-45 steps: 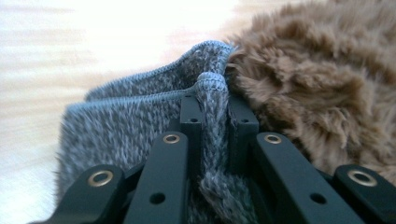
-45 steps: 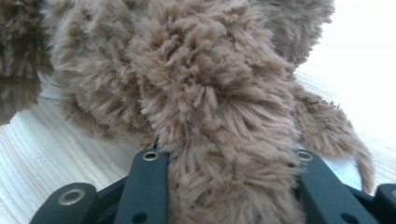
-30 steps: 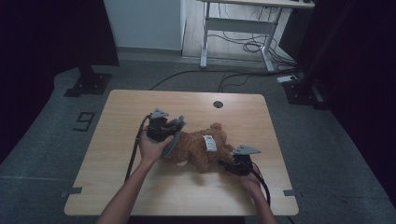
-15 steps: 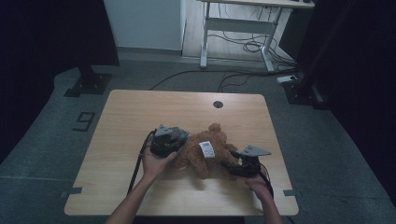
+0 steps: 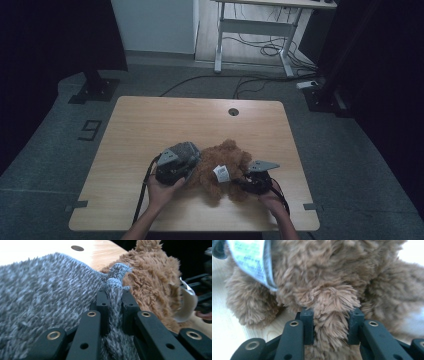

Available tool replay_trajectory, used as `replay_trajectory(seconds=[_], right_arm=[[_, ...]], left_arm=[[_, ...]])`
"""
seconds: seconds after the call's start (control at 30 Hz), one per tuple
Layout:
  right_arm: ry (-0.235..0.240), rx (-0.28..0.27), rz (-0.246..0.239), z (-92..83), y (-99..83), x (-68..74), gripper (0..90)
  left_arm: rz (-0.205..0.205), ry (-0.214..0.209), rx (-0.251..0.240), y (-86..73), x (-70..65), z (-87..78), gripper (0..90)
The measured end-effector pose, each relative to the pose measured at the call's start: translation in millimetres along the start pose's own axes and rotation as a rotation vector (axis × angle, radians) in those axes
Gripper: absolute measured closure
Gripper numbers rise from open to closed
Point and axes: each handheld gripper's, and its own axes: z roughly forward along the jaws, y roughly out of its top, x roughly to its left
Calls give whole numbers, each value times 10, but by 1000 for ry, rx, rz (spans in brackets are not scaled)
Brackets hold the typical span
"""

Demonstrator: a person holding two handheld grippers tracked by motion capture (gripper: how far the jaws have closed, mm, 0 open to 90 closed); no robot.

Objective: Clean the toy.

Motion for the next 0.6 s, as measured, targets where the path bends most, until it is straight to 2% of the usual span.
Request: replay_trajectory(seconds=[0.07,0.13,0.2,0.3,0.4,0.47,0.5,0.53,0.6], right_arm=[[-13,5,0,29,-9,15,687],[-32,8,-3,62,-16,37,697],[-54,8,-3,97,-24,56,705],[-71,9,14,119,-28,48,713],[-71,4,15,118,-26,52,713],[-68,1,18,115,-27,54,712],[-67,-1,20,112,-29,52,712],[-64,-6,24,105,-33,44,712],[-57,-9,30,97,-39,32,712]], left_arm=[[-4,-7,-13,-47,-34,-53,795],[-13,-6,-14,-18,-66,-98,794],[-20,-7,-12,95,-105,-109,794],[-5,-20,-25,343,-231,-41,794],[40,-50,-31,573,-469,134,793],[62,-71,-18,662,-626,294,792],[81,-75,9,698,-751,462,792],[98,-68,26,701,-807,553,791],[146,-26,63,661,-913,779,790]])
